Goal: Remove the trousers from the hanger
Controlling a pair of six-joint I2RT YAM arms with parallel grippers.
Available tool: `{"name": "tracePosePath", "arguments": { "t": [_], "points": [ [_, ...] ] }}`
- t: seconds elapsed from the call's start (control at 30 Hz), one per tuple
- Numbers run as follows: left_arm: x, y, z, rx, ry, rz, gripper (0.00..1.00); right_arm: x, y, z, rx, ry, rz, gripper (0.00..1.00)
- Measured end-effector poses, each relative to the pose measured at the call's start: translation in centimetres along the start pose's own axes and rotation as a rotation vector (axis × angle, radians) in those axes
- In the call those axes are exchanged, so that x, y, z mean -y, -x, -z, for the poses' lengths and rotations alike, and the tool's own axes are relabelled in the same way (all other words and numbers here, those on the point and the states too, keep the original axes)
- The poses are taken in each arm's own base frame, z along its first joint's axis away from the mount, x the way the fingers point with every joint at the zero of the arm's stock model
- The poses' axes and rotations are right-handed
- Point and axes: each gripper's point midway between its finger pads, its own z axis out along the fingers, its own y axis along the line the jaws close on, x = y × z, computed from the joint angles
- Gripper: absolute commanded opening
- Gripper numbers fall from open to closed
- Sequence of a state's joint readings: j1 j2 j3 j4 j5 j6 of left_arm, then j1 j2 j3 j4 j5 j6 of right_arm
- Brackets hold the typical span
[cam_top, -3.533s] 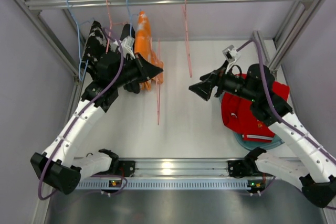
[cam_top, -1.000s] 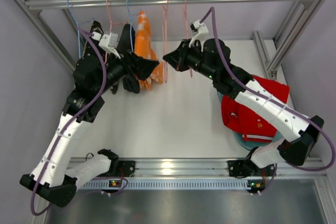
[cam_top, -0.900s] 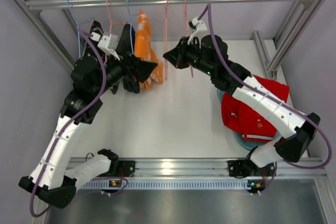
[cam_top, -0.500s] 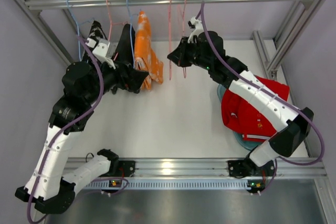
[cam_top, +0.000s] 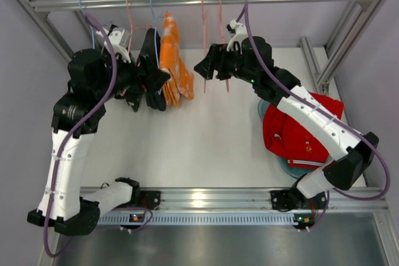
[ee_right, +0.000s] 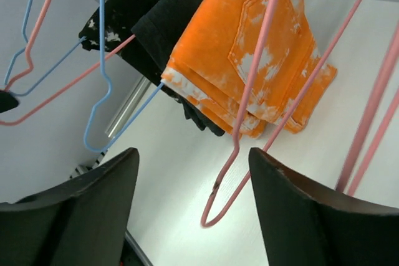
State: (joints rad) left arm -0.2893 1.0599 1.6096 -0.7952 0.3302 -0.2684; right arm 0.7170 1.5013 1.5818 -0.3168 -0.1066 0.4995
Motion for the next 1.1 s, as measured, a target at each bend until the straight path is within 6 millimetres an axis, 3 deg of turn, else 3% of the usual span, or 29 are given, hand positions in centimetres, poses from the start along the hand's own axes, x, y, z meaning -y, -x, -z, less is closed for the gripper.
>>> {"name": "tracePosePath", "arguments": {
  "t": [0.2, 0.5, 0.7, 0.87, 1.0, 1.1],
  "points": [
    [-1.8, 1.1, -2.5, -0.052, 0.020, 0.126, 0.85, -1.3, 2.1, 3.3, 0.064, 0.026, 0.037, 0.89],
    [-4.5, 1.3, -5.7, -0.085, 0.090, 0.210, 0.80, -2.8, 4.5, 7.8, 0.158, 0.067, 0.116, 0.99],
    [-5.3, 1.7, -7.3, -0.033, 0.092, 0.215, 0.77, -3.3, 5.2, 9.2, 0.186, 0.079, 0.156, 0.99],
    [-6.5, 0.5, -9.2, -0.034, 0.100, 0.262, 0.69, -3.8, 5.8, 10.6, 0.209, 0.098, 0.177, 0.99],
    [-7.1, 0.5, -10.6, -0.006, 0.083, 0.319, 0.53, -3.9, 5.7, 11.2, 0.217, 0.103, 0.185, 0.99],
    [-7.3, 0.4, -11.4, 0.031, 0.055, 0.352, 0.47, -3.7, 5.2, 11.0, 0.204, 0.102, 0.184, 1.00]
  ]
}}
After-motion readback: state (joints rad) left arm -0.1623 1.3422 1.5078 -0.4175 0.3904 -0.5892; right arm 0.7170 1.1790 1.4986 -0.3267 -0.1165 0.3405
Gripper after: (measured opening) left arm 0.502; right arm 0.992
